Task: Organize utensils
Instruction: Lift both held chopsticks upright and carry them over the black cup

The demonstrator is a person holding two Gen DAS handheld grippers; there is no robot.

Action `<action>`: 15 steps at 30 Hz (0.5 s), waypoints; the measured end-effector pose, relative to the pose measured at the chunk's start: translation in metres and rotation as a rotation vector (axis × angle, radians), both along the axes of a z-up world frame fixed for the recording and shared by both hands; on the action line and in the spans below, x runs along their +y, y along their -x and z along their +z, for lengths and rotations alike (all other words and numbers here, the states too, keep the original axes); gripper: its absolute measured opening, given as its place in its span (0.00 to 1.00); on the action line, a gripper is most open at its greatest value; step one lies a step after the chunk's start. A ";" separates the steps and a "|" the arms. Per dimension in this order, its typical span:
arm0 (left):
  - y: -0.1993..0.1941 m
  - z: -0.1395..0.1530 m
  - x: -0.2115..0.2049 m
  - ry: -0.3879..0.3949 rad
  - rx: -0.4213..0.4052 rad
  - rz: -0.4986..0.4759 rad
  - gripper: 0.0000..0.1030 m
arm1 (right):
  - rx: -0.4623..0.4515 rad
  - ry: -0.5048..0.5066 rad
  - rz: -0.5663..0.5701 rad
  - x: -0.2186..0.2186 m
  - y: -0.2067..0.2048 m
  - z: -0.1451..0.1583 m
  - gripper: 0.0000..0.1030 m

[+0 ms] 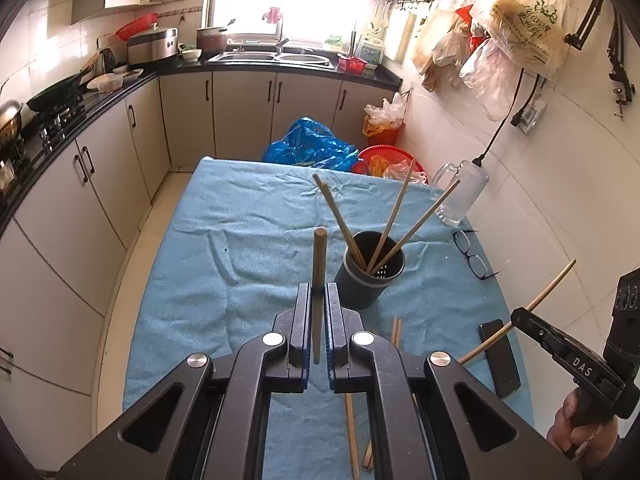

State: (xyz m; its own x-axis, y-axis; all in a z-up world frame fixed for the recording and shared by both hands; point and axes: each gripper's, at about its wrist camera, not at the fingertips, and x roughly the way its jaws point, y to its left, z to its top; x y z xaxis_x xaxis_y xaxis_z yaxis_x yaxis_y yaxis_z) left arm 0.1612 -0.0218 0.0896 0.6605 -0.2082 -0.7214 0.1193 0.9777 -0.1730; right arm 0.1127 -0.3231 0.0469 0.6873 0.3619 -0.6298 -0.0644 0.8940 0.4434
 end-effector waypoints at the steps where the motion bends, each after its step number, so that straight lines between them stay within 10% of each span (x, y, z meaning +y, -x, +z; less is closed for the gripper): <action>1: 0.000 0.002 -0.001 0.001 -0.003 -0.003 0.05 | -0.002 -0.001 0.000 0.000 -0.001 0.001 0.08; 15: -0.003 0.022 -0.016 -0.007 -0.039 -0.033 0.05 | -0.007 0.005 0.002 -0.002 -0.005 0.006 0.08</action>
